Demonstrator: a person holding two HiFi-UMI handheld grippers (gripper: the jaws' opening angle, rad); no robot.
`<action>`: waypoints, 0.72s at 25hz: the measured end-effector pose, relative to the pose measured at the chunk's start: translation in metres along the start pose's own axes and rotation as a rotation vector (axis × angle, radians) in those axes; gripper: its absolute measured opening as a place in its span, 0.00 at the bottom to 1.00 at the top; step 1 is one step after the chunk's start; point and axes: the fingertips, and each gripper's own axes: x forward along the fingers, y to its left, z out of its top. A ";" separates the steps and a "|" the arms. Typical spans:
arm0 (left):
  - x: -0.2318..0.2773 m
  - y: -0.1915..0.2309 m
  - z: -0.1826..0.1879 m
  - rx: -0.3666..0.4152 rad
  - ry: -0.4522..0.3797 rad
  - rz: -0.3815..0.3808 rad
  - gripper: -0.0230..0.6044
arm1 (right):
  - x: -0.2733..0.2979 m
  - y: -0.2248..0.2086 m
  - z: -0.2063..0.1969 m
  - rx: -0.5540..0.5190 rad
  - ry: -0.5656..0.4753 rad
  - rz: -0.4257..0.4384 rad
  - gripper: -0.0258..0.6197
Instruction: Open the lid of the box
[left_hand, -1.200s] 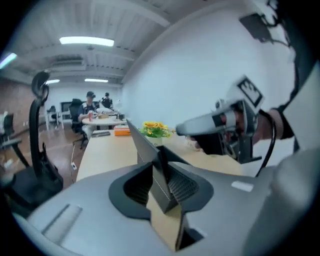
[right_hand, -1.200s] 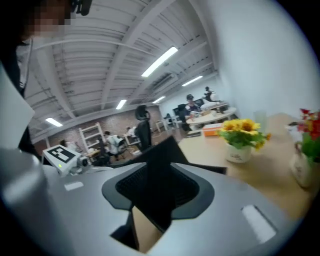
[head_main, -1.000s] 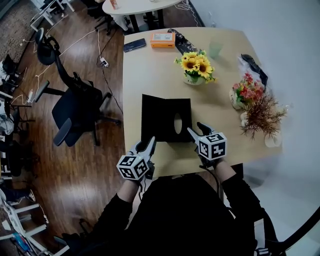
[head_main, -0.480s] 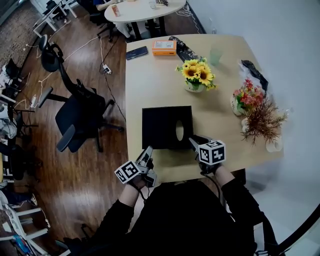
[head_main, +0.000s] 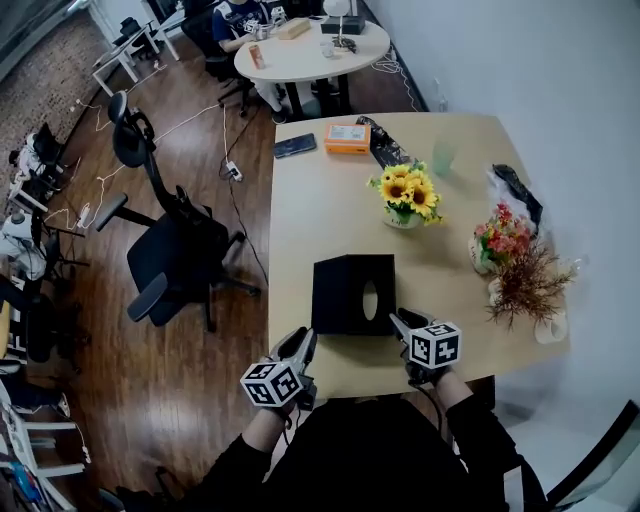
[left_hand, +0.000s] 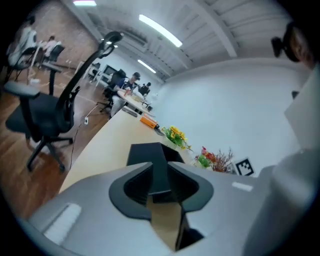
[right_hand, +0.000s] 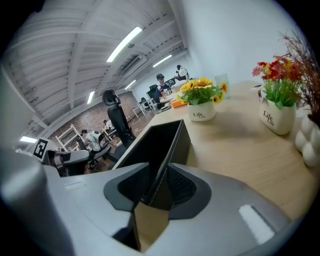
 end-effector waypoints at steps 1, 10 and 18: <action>0.002 -0.010 0.005 0.067 0.006 -0.002 0.15 | -0.007 0.001 0.007 -0.011 -0.030 -0.015 0.22; 0.000 -0.115 0.059 0.676 -0.169 -0.055 0.14 | -0.092 0.090 0.102 -0.461 -0.457 -0.057 0.09; -0.008 -0.154 0.061 0.770 -0.245 -0.145 0.12 | -0.115 0.133 0.116 -0.610 -0.591 0.022 0.04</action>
